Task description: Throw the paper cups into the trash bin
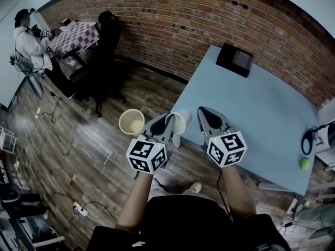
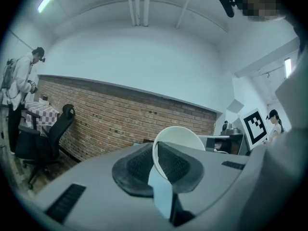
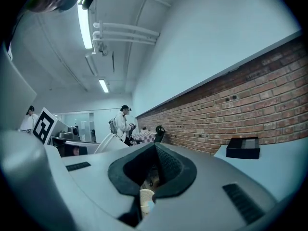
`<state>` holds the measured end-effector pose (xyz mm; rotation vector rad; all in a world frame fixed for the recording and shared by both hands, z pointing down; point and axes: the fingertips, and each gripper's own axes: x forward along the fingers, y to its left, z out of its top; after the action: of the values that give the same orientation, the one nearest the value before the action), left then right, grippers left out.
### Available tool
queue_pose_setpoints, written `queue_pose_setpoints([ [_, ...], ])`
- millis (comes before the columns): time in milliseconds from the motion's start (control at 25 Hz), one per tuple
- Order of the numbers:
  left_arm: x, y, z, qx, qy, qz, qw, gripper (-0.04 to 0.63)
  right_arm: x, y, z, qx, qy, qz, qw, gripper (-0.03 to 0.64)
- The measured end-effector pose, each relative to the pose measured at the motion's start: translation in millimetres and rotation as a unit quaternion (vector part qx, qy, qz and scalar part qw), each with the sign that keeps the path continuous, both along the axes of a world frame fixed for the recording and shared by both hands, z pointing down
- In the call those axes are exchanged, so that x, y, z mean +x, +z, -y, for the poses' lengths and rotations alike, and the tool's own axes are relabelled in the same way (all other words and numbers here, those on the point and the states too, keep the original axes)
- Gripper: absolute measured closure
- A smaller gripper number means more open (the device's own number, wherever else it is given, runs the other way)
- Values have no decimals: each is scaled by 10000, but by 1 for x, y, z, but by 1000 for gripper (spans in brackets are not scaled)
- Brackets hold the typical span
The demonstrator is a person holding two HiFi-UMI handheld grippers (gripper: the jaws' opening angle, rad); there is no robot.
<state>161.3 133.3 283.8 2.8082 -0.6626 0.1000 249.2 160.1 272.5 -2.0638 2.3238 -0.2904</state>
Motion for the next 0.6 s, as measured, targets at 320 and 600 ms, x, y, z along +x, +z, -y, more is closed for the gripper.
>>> queue_pose_setpoints([
  [320, -53, -7, 37, 32, -62, -9, 10000, 561, -55, -10, 38, 22, -78, -58, 10000, 614],
  [600, -100, -4, 64, 116, -160, 47, 9998, 561, -105, -11, 67, -7, -220, -151, 9996, 614],
])
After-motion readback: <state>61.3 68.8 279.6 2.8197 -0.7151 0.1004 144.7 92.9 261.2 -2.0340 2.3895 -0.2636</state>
